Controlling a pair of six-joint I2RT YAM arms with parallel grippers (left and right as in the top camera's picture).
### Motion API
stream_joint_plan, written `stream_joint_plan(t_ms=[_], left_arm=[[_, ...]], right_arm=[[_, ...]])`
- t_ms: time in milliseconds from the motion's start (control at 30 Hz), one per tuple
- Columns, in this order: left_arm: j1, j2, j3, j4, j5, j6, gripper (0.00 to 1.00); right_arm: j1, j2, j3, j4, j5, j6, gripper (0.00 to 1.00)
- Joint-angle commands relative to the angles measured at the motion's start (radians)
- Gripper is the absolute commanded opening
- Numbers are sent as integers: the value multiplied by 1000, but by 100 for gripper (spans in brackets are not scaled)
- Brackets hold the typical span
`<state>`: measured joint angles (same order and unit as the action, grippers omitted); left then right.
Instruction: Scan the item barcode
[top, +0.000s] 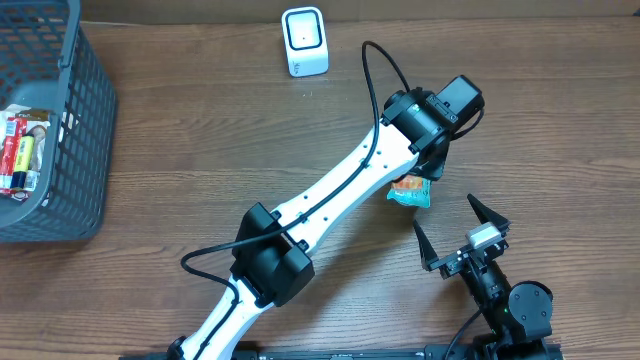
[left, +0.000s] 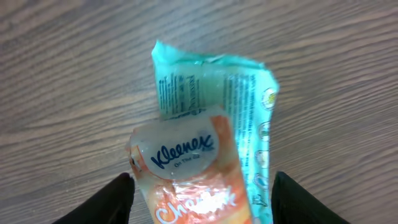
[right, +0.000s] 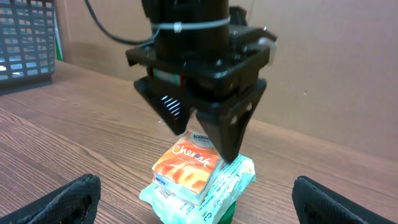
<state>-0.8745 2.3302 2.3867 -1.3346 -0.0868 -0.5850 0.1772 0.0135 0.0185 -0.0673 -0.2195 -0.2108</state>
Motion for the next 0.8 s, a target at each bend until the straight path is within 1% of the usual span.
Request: stream_joint_plan(t_ms=[0, 33, 100, 400, 500, 567, 767], left_arm=[[2, -31, 40, -15, 7, 20, 39], [-2, -31, 40, -20, 14, 20, 32], [-8, -29, 37, -27, 13, 20, 28], [-38, -29, 37, -49, 2, -25, 28], [-41, -29, 37, -49, 1, -29, 19], [-45, -29, 37, -50, -2, -36, 18], [-61, -29, 24, -56, -74, -93, 20]], right_arm=[[-3, -11, -11, 5, 8, -3, 100], [-3, -11, -11, 5, 8, -3, 100], [-4, -11, -11, 5, 8, -3, 100], [-3, -11, -11, 5, 8, -3, 100], [-3, -11, -11, 5, 8, -3, 100], [-3, -11, -11, 5, 8, -3, 100], [-3, -11, -11, 5, 8, -3, 100]])
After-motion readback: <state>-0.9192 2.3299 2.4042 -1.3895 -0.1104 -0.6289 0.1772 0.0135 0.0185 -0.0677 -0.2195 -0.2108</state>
